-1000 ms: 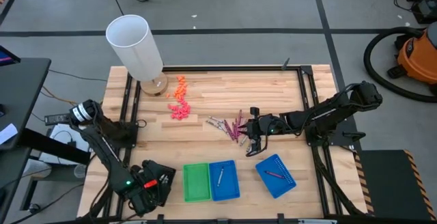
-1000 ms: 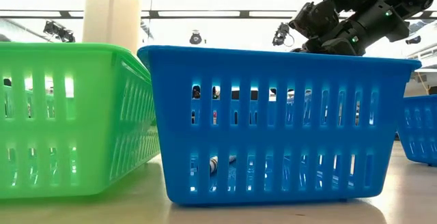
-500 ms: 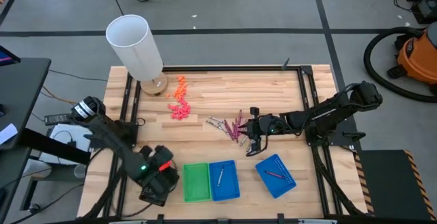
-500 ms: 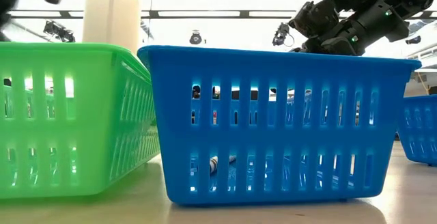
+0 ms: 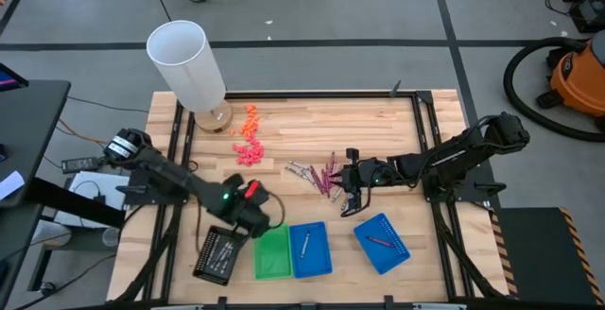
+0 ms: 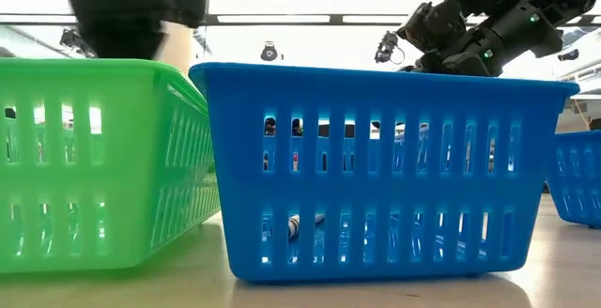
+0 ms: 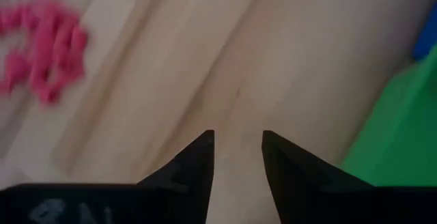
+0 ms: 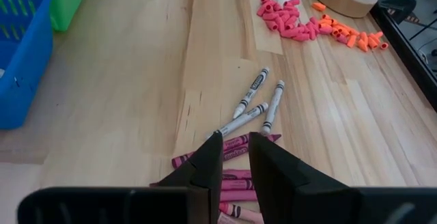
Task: Sort crayons
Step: Put the white crayon into the black bin
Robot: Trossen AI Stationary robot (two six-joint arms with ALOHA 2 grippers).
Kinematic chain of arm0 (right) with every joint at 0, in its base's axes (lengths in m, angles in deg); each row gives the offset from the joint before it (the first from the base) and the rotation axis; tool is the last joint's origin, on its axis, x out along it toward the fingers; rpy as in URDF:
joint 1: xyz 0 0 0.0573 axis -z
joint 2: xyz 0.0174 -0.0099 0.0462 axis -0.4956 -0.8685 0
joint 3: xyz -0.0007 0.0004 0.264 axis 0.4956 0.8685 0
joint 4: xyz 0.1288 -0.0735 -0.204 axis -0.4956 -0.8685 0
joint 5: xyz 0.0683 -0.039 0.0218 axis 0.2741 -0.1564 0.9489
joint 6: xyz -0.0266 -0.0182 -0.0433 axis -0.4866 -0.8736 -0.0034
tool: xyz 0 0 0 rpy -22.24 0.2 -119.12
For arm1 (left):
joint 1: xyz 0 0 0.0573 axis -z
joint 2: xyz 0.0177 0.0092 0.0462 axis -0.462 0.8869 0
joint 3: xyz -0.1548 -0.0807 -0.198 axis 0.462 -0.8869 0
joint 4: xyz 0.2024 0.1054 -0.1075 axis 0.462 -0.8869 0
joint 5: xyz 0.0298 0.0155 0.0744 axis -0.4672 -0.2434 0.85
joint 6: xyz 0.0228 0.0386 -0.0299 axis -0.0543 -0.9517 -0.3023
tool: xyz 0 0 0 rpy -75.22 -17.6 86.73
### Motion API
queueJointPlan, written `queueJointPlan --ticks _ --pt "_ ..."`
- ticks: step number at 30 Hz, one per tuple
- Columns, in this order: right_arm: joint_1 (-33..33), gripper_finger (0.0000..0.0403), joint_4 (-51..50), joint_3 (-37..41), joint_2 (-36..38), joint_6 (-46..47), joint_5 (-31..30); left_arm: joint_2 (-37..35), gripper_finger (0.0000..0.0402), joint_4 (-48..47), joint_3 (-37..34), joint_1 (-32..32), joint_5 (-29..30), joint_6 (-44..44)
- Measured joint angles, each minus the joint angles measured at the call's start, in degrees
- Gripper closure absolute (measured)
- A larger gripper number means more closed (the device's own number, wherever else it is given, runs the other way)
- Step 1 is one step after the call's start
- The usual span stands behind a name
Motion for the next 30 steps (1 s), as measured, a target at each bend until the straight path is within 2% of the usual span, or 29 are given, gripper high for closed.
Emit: queueJointPlan --ticks 6,11,17,21,30 --pt "0.00 0.0321 -1.57 0.00 0.00 -0.08 0.20 0.02 0.0267 15.16 -4.34 -8.06 1.50 -20.95" --pt "0.00 0.0321 -1.55 0.00 0.00 -0.36 0.42 0.04 0.0267 27.05 -8.77 -14.78 0.50 -33.10" --pt "0.00 0.0321 -1.48 0.00 0.00 -1.21 0.44 0.04 0.0267 38.41 -14.34 -23.02 -8.01 -40.26" --pt "0.00 0.0321 -1.43 0.00 0.00 -1.61 0.44 0.04 0.0267 43.84 -16.42 -26.64 -10.69 -44.90" --pt "1.05 0.0321 -1.40 0.00 0.00 -2.06 0.44 0.51 0.0267 52.04 -16.48 -32.62 -15.18 -53.92"
